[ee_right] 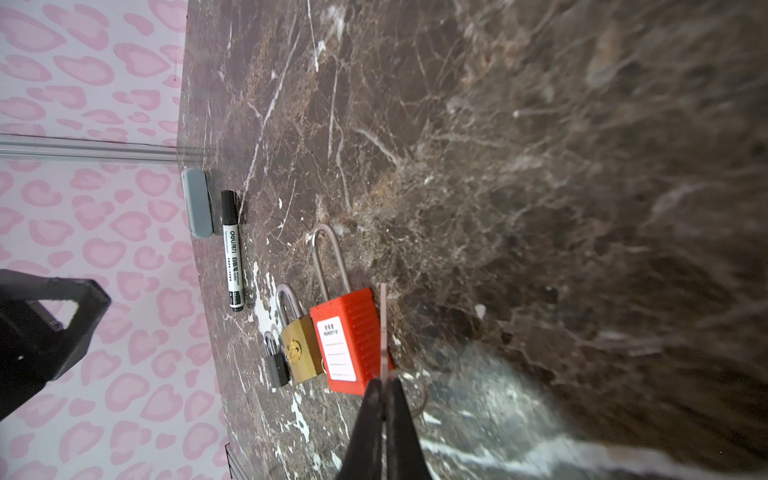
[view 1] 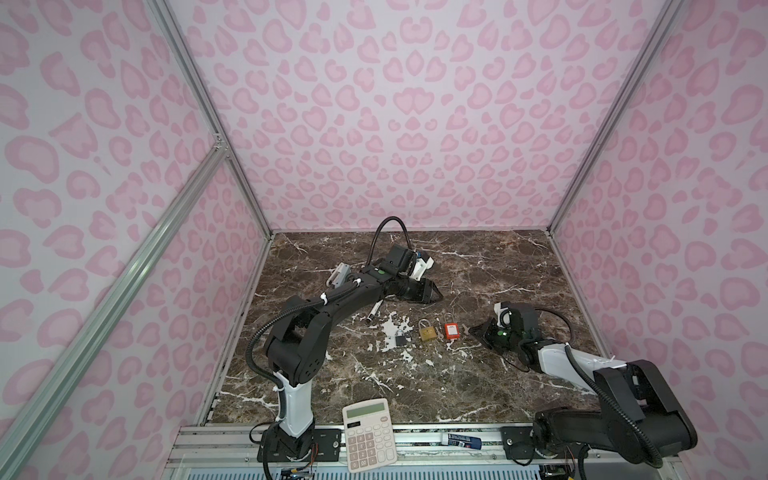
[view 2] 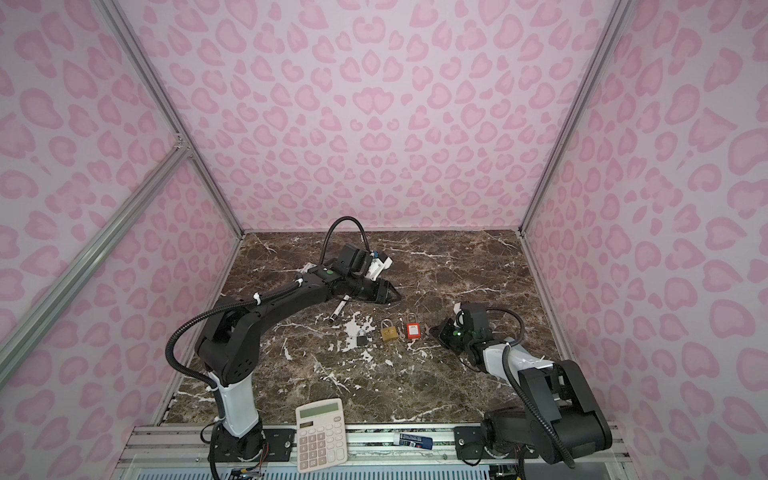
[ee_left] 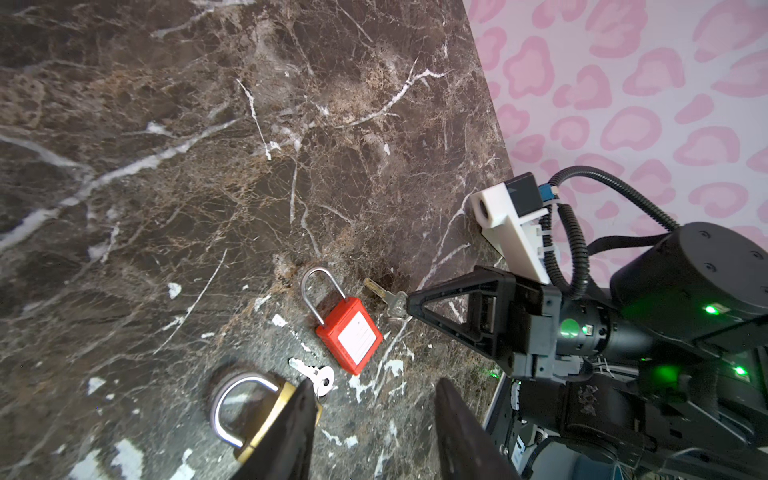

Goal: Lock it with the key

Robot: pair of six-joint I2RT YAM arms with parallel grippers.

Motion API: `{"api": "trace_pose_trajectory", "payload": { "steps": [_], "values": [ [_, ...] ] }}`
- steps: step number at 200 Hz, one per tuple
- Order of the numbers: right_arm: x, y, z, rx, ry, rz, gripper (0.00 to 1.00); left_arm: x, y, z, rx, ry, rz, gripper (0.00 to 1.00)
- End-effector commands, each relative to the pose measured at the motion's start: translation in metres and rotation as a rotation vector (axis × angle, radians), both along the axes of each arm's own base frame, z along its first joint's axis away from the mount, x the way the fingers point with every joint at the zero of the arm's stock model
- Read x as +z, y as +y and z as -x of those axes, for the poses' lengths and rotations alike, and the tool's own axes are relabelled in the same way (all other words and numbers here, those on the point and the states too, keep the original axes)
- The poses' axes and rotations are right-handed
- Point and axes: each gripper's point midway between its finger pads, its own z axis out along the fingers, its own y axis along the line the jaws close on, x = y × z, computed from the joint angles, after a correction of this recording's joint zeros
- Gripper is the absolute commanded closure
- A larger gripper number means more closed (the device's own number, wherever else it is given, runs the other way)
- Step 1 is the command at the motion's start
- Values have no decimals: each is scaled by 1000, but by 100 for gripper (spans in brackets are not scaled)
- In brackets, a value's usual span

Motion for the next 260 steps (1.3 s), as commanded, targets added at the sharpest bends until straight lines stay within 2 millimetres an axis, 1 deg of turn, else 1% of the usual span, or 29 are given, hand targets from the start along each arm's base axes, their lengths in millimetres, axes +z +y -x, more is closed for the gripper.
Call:
{"api": "trace_pose_trajectory", "payload": {
  "steps": [1, 43, 63, 82, 90, 96, 106, 123, 140, 148, 152, 156, 160, 162, 163, 165, 166, 175, 178, 189, 197, 212, 223, 227, 231, 240, 241, 246, 260],
  "values": [
    [3, 2, -7, -2, -27, -6, 100, 11, -2, 0, -9, -22, 34, 52],
    [-9, 0, -4, -24, 11, 14, 100, 7, 0, 1, -9, -16, 30, 52],
    [-12, 3, -2, -21, 30, 27, 100, 8, 0, 1, -9, -20, 30, 52],
    [-13, 6, 0, -6, 42, 22, 78, 12, 1, 0, -7, -24, 37, 52],
    [-14, 6, 0, -8, 47, 21, 68, 15, 1, 0, -4, -32, 42, 52],
    [-14, 6, 1, -10, 49, 23, 62, 17, 2, -1, -2, -35, 44, 52],
    [-15, 3, 3, -20, 57, 36, 55, 21, 3, -2, 2, -40, 50, 52],
    [-14, -4, 5, -43, 59, 68, 47, 27, 5, -4, 7, -52, 56, 52],
    [-6, -11, 4, -58, 35, 112, 39, 33, 9, -5, 16, -71, 59, 51],
    [1, -14, 3, -60, 15, 136, 35, 37, 12, -6, 25, -87, 64, 47],
    [4, -16, 2, -59, 6, 152, 33, 40, 13, -6, 29, -95, 68, 44],
    [9, -18, 0, -58, -8, 167, 32, 42, 15, -6, 34, -100, 73, 39],
    [13, -20, -1, -54, -19, 183, 30, 46, 18, -7, 39, -109, 82, 30],
    [15, -20, -2, -52, -26, 192, 29, 47, 18, -7, 41, -111, 86, 23],
    [16, -20, -2, -50, -32, 195, 28, 49, 19, -7, 42, -115, 89, 19],
    [18, -21, -2, -49, -36, 204, 27, 51, 20, -8, 45, -118, 93, 5],
    [19, -22, -3, -49, -38, 207, 26, 52, 21, -8, 46, -121, 95, 1],
    [28, -25, -5, -37, -61, 248, 20, 68, 26, -11, 63, -163, 118, 2],
    [31, -27, -6, -34, -72, 260, 16, 62, 30, -9, 72, -156, 107, 3],
    [41, -30, -9, -18, -105, 302, 8, 73, 43, -14, 112, -201, 113, 2],
    [48, -33, -11, -11, -128, 332, 2, 82, 55, -20, 165, -239, 105, 2],
    [59, -39, -15, -3, -170, 391, 2, 97, 87, -35, 314, -338, 75, 2],
    [65, -46, -18, -10, -193, 444, 2, 115, 112, -39, 414, -462, 62, 2],
    [67, -49, -19, -16, -204, 462, 2, 119, 121, -38, 438, -511, 52, 2],
    [69, -52, -20, -20, -216, 479, 2, 128, 128, -36, 453, -580, 55, 2],
    [74, -59, -23, -41, -247, 524, 2, 142, 143, -27, 479, -718, 59, 2],
    [74, -60, -23, -40, -249, 527, 2, 147, 145, -27, 483, -743, 67, 2],
    [75, -64, -24, -52, -268, 552, 2, 158, 153, -21, 497, -831, 77, 2],
    [88, -73, -31, -86, -360, 603, 2, 172, 175, -4, 517, -1031, 46, 2]
  ]
}}
